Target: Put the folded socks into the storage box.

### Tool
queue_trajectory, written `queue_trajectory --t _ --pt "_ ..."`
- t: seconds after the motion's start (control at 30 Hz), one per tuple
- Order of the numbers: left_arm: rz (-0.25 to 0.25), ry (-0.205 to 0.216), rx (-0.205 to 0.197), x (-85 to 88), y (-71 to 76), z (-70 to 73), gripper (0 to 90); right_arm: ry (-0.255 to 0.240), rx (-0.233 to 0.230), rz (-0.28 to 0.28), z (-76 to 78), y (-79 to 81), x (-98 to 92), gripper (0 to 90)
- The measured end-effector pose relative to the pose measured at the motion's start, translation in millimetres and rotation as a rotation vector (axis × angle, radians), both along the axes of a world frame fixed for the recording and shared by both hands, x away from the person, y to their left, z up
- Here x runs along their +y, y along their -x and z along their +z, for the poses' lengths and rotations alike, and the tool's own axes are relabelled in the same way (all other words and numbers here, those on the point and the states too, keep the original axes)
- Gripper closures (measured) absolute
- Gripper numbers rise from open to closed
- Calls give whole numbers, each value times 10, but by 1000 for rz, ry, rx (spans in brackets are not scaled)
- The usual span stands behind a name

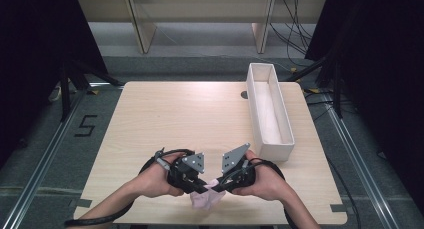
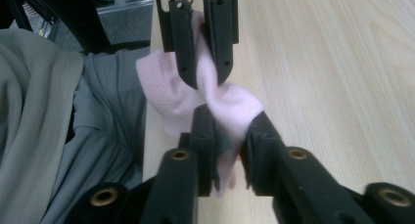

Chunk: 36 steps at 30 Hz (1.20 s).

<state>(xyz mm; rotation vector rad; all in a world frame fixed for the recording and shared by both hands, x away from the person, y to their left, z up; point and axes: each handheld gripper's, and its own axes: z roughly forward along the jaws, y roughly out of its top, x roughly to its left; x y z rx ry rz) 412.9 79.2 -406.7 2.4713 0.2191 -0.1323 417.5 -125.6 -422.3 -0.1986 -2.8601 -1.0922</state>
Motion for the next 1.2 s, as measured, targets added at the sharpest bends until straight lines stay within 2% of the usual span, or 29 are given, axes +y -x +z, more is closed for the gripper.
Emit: queue_trajectory --t 0.07,0.13,0.17,0.2,0.23,0.33,0.4,0.47,0.53,0.63,0.67,0.73,0.87,1.07,1.17,1.2 --pt "-1 -1 -2 11 -12 16 806 -15 8 -4 8 5 -13 819" --pt "8 2 -15 22 -29 29 806 -9 23 -39 26 32 -27 834" --pt "12 5 -14 24 -31 31 805 -18 -2 -36 30 22 -29 838" --pt "22 9 -17 32 -43 35 803 -22 10 -36 27 24 -27 839" --pt "29 12 -19 36 -46 36 799 -20 22 -67 34 40 -38 842" --pt "52 24 -27 45 -58 37 787 -30 28 -100 27 31 -50 847" --pt "67 36 -41 51 -61 33 755 -30 42 -133 24 25 -61 848" --pt "91 50 -56 61 -64 30 699 -40 30 -137 16 0 -67 849" --pt "105 60 -68 74 -71 37 646 -26 26 -156 22 -9 -83 850" --pt "141 101 -95 104 -85 64 561 -35 24 -196 28 -19 -102 850" --pt "157 117 -97 120 -86 77 557 -33 34 -216 38 -16 -116 851" --pt "188 140 -115 151 -94 98 522 -50 28 -237 48 -24 -135 850" --pt "245 185 -131 213 -98 114 480 -51 6 -281 88 -42 -190 850" --pt "346 224 -163 304 -107 107 359 -57 -10 -328 122 -81 -278 849" --pt "384 234 -160 345 -114 105 335 -62 -10 -349 130 -89 -309 849" --pt "402 244 -150 359 -115 97 332 -60 3 -359 138 -81 -316 849"
